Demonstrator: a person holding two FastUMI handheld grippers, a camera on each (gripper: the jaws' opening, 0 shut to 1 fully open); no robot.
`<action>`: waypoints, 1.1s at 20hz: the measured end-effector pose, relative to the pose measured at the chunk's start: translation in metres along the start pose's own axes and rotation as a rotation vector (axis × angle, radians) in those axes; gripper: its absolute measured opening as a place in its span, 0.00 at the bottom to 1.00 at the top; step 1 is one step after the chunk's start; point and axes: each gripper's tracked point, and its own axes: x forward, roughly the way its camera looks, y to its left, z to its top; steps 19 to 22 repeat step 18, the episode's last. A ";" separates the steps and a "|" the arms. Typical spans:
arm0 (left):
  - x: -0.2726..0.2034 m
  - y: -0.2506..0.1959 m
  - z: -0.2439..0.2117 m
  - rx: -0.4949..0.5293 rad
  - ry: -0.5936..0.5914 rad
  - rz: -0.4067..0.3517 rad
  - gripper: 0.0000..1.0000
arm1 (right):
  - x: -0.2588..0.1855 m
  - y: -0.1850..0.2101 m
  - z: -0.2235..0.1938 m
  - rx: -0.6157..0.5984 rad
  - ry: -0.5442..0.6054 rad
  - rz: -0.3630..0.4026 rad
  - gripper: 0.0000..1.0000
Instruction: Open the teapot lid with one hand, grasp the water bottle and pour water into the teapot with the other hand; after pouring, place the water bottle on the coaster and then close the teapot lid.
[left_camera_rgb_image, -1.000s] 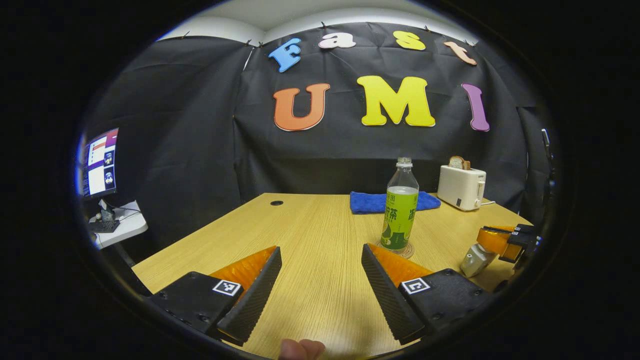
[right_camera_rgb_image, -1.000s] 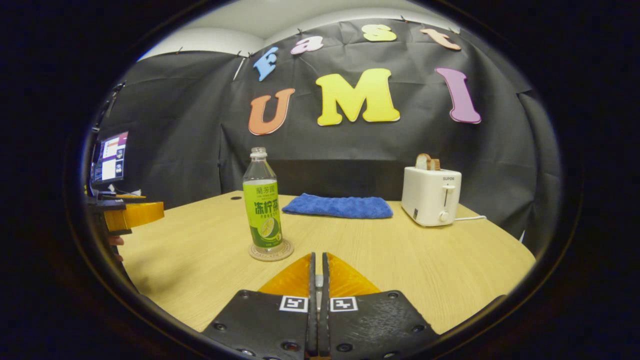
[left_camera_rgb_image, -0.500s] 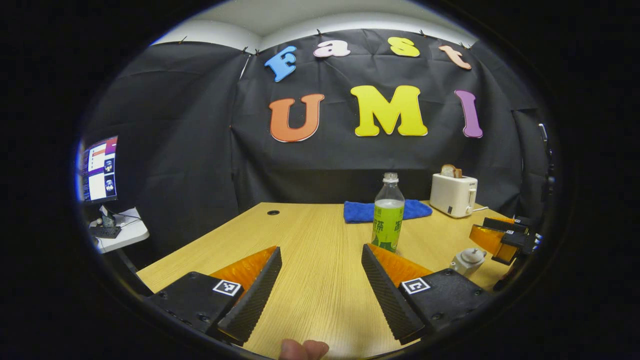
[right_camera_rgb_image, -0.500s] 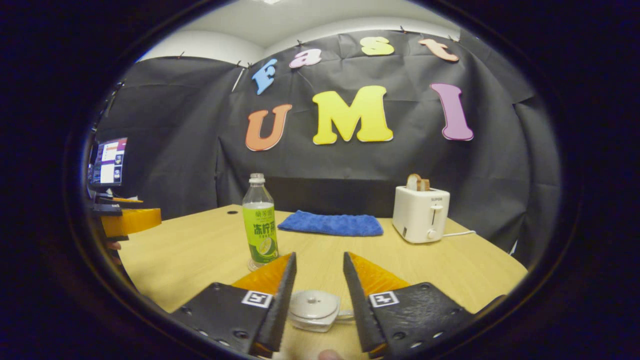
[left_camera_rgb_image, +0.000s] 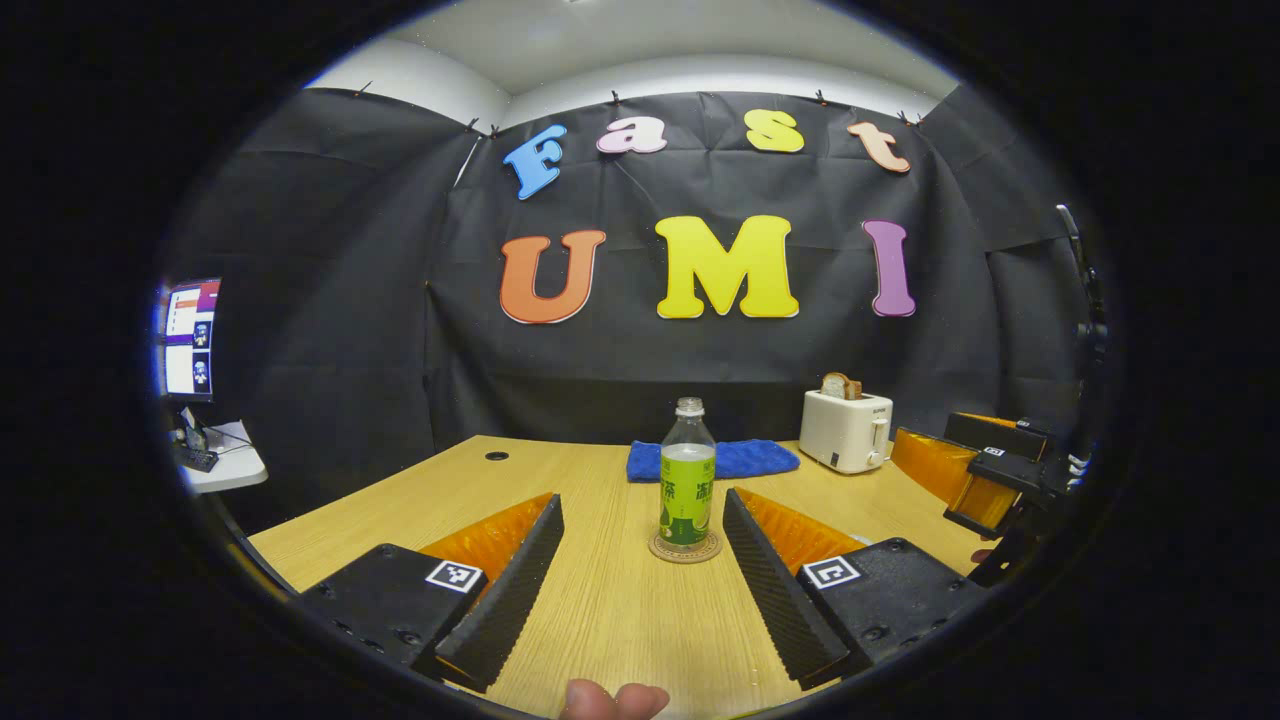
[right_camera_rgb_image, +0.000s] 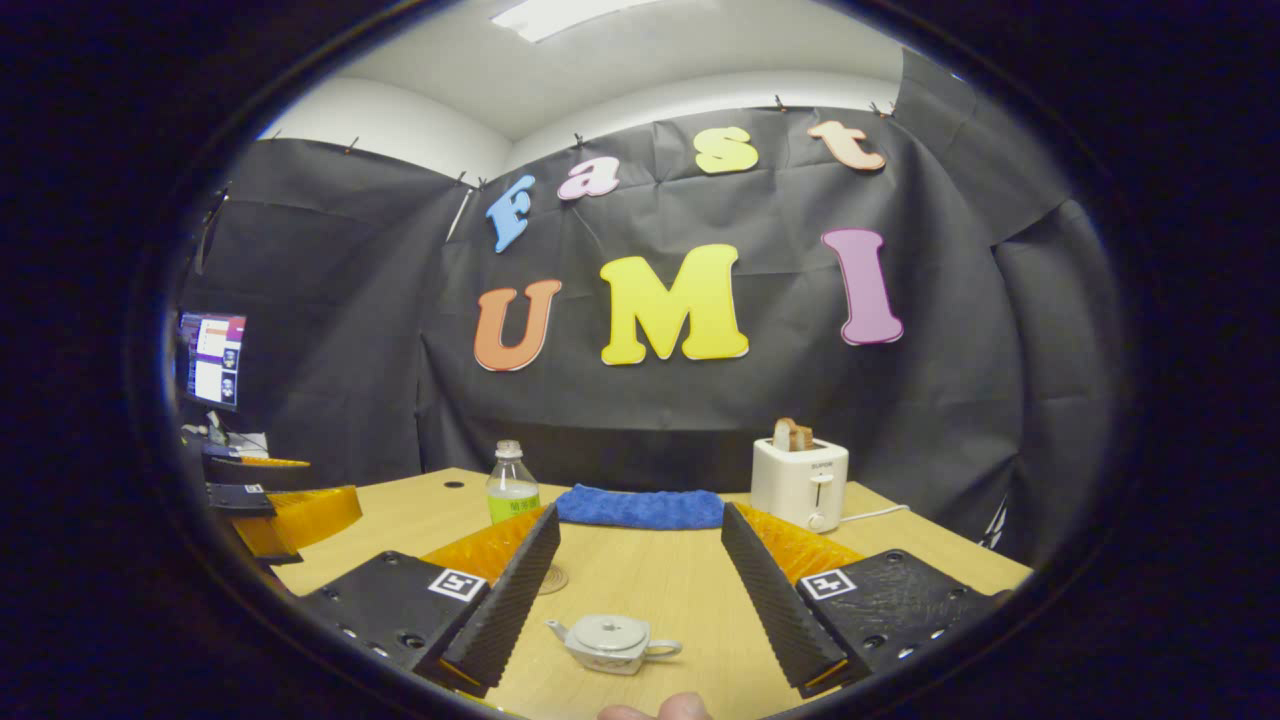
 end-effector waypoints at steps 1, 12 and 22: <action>-0.003 -0.006 0.003 0.007 -0.006 -0.008 1.00 | -0.006 0.000 0.004 -0.009 -0.004 0.000 0.96; -0.025 -0.032 0.019 0.008 -0.019 -0.007 1.00 | -0.057 -0.002 0.023 -0.052 -0.023 -0.037 0.96; -0.027 -0.040 0.034 -0.003 -0.072 -0.015 1.00 | -0.061 -0.009 0.028 -0.014 -0.033 -0.067 0.97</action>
